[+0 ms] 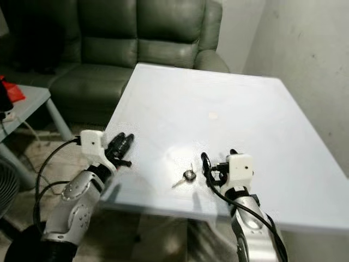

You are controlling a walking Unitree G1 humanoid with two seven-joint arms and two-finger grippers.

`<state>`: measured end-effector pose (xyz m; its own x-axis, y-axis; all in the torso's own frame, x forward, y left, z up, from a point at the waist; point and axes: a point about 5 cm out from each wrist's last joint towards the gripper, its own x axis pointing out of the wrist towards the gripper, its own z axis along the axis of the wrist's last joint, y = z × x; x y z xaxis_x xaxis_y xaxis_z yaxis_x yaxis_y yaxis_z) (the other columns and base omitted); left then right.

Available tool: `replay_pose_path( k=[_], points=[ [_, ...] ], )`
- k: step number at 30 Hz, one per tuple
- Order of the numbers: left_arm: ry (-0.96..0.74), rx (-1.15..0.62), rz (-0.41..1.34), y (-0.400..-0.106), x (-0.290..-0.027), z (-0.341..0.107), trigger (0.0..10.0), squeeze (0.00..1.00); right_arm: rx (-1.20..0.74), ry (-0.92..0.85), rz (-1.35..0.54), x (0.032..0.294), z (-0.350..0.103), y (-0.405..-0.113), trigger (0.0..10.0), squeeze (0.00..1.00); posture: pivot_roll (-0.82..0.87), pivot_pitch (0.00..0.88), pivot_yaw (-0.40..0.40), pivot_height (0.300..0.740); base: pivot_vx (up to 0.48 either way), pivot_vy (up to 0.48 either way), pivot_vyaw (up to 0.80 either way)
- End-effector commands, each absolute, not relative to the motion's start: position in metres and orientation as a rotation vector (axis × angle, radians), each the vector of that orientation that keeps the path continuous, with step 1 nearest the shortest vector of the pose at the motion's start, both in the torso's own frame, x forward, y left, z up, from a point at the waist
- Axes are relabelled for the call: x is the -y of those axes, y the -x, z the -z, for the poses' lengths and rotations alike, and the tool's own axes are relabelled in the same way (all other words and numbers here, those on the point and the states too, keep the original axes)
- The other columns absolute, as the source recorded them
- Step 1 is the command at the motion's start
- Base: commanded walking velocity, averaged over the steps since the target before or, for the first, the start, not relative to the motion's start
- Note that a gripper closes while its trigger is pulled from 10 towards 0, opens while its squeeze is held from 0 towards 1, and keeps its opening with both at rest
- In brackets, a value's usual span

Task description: Hang keys on a hook

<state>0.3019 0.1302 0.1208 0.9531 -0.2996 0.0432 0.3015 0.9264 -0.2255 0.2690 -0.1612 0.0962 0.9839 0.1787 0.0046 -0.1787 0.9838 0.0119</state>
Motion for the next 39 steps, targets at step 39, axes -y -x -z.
replay_pose_path(
  k=[39],
  points=[
    [0.075,-0.002,0.658,-0.252,-0.073,-0.095,10.0,0.0,-0.158,0.061,-0.457,0.159,-0.078,-0.239,9.8,0.0,-0.08,0.016,-0.065,0.74,0.0,0.0,0.0]
  ],
)
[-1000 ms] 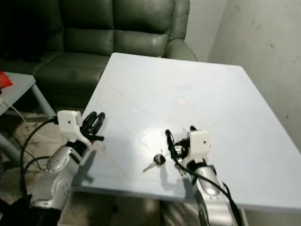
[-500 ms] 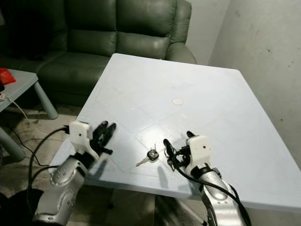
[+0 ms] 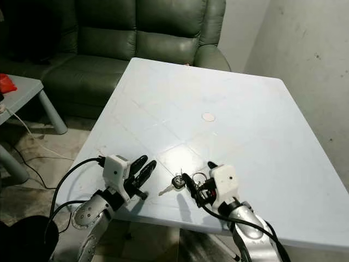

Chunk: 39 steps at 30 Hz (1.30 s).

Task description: Hang keys on a hook

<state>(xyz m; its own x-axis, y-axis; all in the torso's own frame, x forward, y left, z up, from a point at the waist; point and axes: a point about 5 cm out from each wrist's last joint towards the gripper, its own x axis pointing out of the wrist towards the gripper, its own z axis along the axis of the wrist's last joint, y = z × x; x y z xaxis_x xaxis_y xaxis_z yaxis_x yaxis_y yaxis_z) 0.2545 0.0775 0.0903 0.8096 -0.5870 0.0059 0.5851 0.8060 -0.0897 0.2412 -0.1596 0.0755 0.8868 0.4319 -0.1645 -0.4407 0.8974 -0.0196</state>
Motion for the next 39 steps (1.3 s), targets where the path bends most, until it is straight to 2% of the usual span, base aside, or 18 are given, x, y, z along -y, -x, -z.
replay_pose_path(
  k=[1,2,3,4,6,7,8,9,10,34,35,38,39],
  points=[
    [0.071,-0.002,0.665,-0.252,-0.073,-0.095,10.0,0.0,-0.165,0.062,-0.453,0.159,-0.077,-0.237,9.8,0.0,-0.08,0.016,-0.064,0.74,0.0,0.0,0.0],
    [0.066,-0.003,0.682,-0.25,-0.07,-0.095,10.0,0.0,-0.175,0.048,-0.451,0.16,-0.074,-0.233,9.0,0.0,-0.08,0.016,-0.062,0.74,0.0,0.0,0.0],
    [0.066,-0.002,0.686,-0.249,-0.07,-0.095,10.0,0.0,-0.177,0.044,-0.452,0.16,-0.074,-0.232,9.0,0.0,-0.08,0.016,-0.062,0.74,0.0,0.0,0.0],
    [0.065,-0.002,0.692,-0.248,-0.069,-0.095,10.0,0.0,-0.184,0.046,-0.445,0.161,-0.073,-0.23,8.1,0.0,-0.08,0.018,-0.059,0.74,0.0,0.0,0.0],
    [0.064,-0.002,0.696,-0.248,-0.068,-0.095,10.0,0.0,-0.189,0.049,-0.44,0.162,-0.072,-0.229,8.1,0.0,-0.08,0.018,-0.059,0.74,0.0,0.0,0.0],
    [0.063,-0.004,0.705,-0.246,-0.067,-0.094,10.0,0.0,-0.2,0.038,-0.431,0.162,-0.071,-0.227,3.6,0.0,-0.09,0.02,-0.055,0.74,0.0,0.0,0.0],
    [0.063,-0.004,0.705,-0.246,-0.067,-0.094,10.0,0.0,-0.2,0.038,-0.431,0.162,-0.071,-0.227,3.6,0.0,-0.09,0.02,-0.055,0.74,0.0,0.0,0.0],
    [0.063,-0.005,0.71,-0.246,-0.067,-0.094,10.0,0.0,-0.202,0.033,-0.426,0.162,-0.07,-0.226,2.7,0.0,-0.09,0.02,-0.053,0.74,0.0,0.0,0.0],
    [0.064,-0.006,0.714,-0.246,-0.066,-0.094,10.0,0.0,-0.208,0.025,-0.418,0.161,-0.07,-0.225,0.0,0.0,-0.09,0.021,-0.052,0.74,0.0,0.0,0.0],
    [0.095,-0.022,0.708,-0.236,-0.061,-0.094,10.0,0.0,-0.221,-0.035,-0.357,0.145,-0.078,-0.228,0.0,0.0,-0.07,0.067,-0.073,0.74,0.0,0.0,0.0],
    [0.095,-0.022,0.706,-0.236,-0.061,-0.094,10.0,0.0,-0.225,-0.036,-0.359,0.144,-0.078,-0.228,1.4,0.0,-0.07,0.07,-0.076,0.74,0.0,0.0,0.0],
    [0.096,-0.022,0.7,-0.236,-0.061,-0.095,10.0,0.0,-0.232,-0.039,-0.36,0.142,-0.078,-0.229,1.3,0.0,-0.07,0.074,-0.076,0.74,0.0,0.0,0.0],
    [0.098,-0.02,0.693,-0.236,-0.062,-0.096,10.0,0.0,-0.239,-0.039,-0.36,0.141,-0.078,-0.229,1.7,0.0,-0.06,0.074,-0.08,0.74,0.0,0.0,0.0]
  ],
)
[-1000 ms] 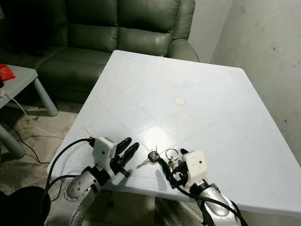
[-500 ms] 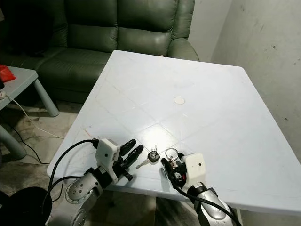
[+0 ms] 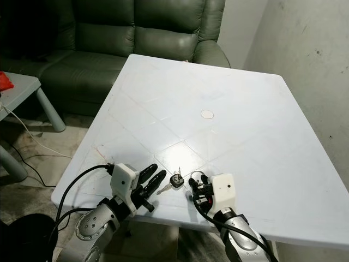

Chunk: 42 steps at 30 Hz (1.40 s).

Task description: Hang keys on a hook

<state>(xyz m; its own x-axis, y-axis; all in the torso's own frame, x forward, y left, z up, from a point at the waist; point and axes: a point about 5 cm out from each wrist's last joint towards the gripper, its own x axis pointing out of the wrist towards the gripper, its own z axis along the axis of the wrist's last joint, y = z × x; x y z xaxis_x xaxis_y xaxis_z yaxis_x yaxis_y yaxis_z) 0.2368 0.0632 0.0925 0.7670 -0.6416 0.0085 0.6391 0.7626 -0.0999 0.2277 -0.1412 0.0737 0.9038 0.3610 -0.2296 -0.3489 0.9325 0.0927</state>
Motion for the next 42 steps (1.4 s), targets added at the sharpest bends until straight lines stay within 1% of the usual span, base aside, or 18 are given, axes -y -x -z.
replay_pose_path(
  k=[1,2,3,4,5,6,7,8,10,11,12,13,23,32,42],
  points=[
    [0.1,-0.02,0.689,-0.236,-0.062,-0.096,10.0,0.0,-0.242,-0.039,-0.361,0.141,-0.078,-0.229,1.4,0.0,-0.06,0.079,-0.083,0.74,0.0,0.0,0.0],
    [0.1,-0.02,0.689,-0.236,-0.062,-0.096,10.0,0.0,-0.242,-0.039,-0.361,0.141,-0.078,-0.229,1.4,0.0,-0.06,0.079,-0.083,0.74,0.0,0.0,0.0],
    [0.102,-0.018,0.685,-0.235,-0.062,-0.097,10.0,0.0,-0.247,-0.04,-0.36,0.14,-0.078,-0.229,2.2,0.0,-0.06,0.082,-0.085,0.74,0.0,0.0,0.0],
    [0.102,-0.018,0.684,-0.235,-0.062,-0.097,10.0,0.0,-0.252,-0.039,-0.362,0.139,-0.077,-0.229,4.2,0.0,-0.06,0.082,-0.085,0.74,0.0,0.0,0.0],
    [0.102,-0.018,0.682,-0.235,-0.063,-0.097,10.0,0.0,-0.258,-0.039,-0.363,0.139,-0.076,-0.229,4.7,0.0,-0.06,0.082,-0.085,0.74,0.0,0.0,0.0],
    [0.102,-0.019,0.68,-0.235,-0.063,-0.097,10.0,0.0,-0.265,-0.037,-0.362,0.139,-0.076,-0.228,6.4,0.0,-0.06,0.085,-0.089,0.74,0.0,0.0,0.0],
    [0.102,-0.019,0.678,-0.235,-0.063,-0.097,10.0,0.0,-0.269,-0.033,-0.36,0.139,-0.075,-0.228,7.3,0.0,-0.06,0.085,-0.089,0.74,0.0,0.0,0.0],
    [0.103,-0.02,0.677,-0.234,-0.063,-0.097,10.0,0.0,-0.272,-0.027,-0.354,0.14,-0.075,-0.229,9.6,0.0,-0.06,0.085,-0.089,0.74,0.0,0.0,0.0],
    [0.103,-0.021,0.674,-0.234,-0.063,-0.097,10.0,0.0,-0.279,-0.023,-0.347,0.14,-0.074,-0.229,8.9,0.0,-0.06,0.085,-0.089,0.74,0.0,0.0,0.0],
    [0.104,-0.021,0.673,-0.234,-0.063,-0.097,10.0,0.0,-0.28,-0.016,-0.339,0.142,-0.074,-0.229,8.3,0.0,-0.06,0.087,-0.09,0.74,0.0,0.0,0.0],
    [0.104,-0.022,0.673,-0.234,-0.063,-0.097,10.0,0.0,-0.28,-0.011,-0.334,0.142,-0.074,-0.229,8.3,0.0,-0.06,0.087,-0.09,0.74,0.0,0.0,0.0],
    [0.105,-0.021,0.673,-0.234,-0.063,-0.097,10.0,0.0,-0.283,0.001,-0.317,0.145,-0.073,-0.23,10.0,0.0,-0.06,0.088,-0.089,0.74,0.0,0.0,0.0],
    [0.106,-0.019,0.677,-0.234,-0.06,-0.098,10.0,0.0,-0.266,0.043,-0.261,0.154,-0.074,-0.235,10.0,0.0,-0.06,0.088,-0.089,0.74,0.0,0.0,0.0],
    [0.106,-0.02,0.68,-0.234,-0.059,-0.098,10.0,0.0,-0.236,0.03,-0.219,0.158,-0.077,-0.239,10.0,0.0,-0.06,0.086,-0.083,0.74,0.0,0.0,0.0],
    [0.106,-0.019,0.682,-0.234,-0.059,-0.099,10.0,0.0,-0.234,0.026,-0.233,0.159,-0.076,-0.238,10.0,0.0,-0.06,0.087,-0.079,0.74,0.0,0.0,0.0]
  ],
)
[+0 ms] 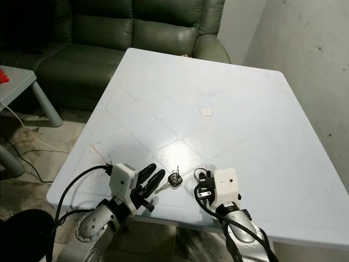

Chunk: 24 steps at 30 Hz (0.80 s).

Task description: Hang keys on a hook

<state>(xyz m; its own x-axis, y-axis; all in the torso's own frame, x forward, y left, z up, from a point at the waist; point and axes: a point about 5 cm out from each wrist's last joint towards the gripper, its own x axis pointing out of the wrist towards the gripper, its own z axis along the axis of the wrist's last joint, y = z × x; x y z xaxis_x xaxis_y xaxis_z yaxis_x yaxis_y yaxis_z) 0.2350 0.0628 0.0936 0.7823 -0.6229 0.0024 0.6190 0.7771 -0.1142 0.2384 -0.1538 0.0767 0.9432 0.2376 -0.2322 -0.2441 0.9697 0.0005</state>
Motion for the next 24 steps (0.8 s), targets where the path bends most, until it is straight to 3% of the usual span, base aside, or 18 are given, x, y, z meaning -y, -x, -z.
replay_pose_path(
  k=[1,3,4,17,18,19,24],
  points=[
    [0.106,-0.02,0.683,-0.234,-0.059,-0.0988,10.0,0.0,-0.227,0.019,-0.235,0.1591,-0.0763,-0.2377,10.0,0.0,-0.06,0.087,-0.078,0.74,0.0,0.0,0.0],
    [0.107,-0.02,0.685,-0.2339,-0.0587,-0.0989,10.0,0.0,-0.232,-0.033,-0.257,0.1585,-0.0767,-0.2374,10.0,0.0,-0.07,0.088,-0.076,0.74,0.0,0.0,0.0],
    [0.107,-0.02,0.686,-0.2338,-0.0585,-0.0988,10.0,0.0,-0.236,-0.072,-0.25,0.1595,-0.0775,-0.2377,10.0,1.0,-0.07,0.086,-0.078,0.74,0.0,0.0,0.0],
    [0.109,-0.018,0.691,-0.2344,-0.057,-0.0994,10.0,0.0,-0.232,0.019,-0.304,0.1584,-0.0743,-0.2328,10.0,1.0,-0.07,0.081,-0.075,0.74,0.0,0.0,0.0],
    [0.109,-0.017,0.693,-0.2345,-0.0566,-0.0996,10.0,0.0,-0.239,0.044,-0.323,0.1568,-0.0725,-0.2318,10.0,0.88,-0.07,0.079,-0.074,0.74,0.0,0.0,0.0],
    [0.109,-0.017,0.695,-0.2345,-0.0563,-0.0996,10.0,0.0,-0.248,0.043,-0.323,0.156,-0.071,-0.231,10.0,0.0,-0.07,0.078,-0.074,0.74,0.0,0.0,0.0],
    [0.108,-0.016,0.698,-0.2347,-0.0558,-0.0999,10.0,0.0,-0.258,0.035,-0.303,0.1544,-0.0704,-0.2315,10.0,0.0,-0.07,0.076,-0.074,0.74,0.0,0.0,0.0]
  ],
)
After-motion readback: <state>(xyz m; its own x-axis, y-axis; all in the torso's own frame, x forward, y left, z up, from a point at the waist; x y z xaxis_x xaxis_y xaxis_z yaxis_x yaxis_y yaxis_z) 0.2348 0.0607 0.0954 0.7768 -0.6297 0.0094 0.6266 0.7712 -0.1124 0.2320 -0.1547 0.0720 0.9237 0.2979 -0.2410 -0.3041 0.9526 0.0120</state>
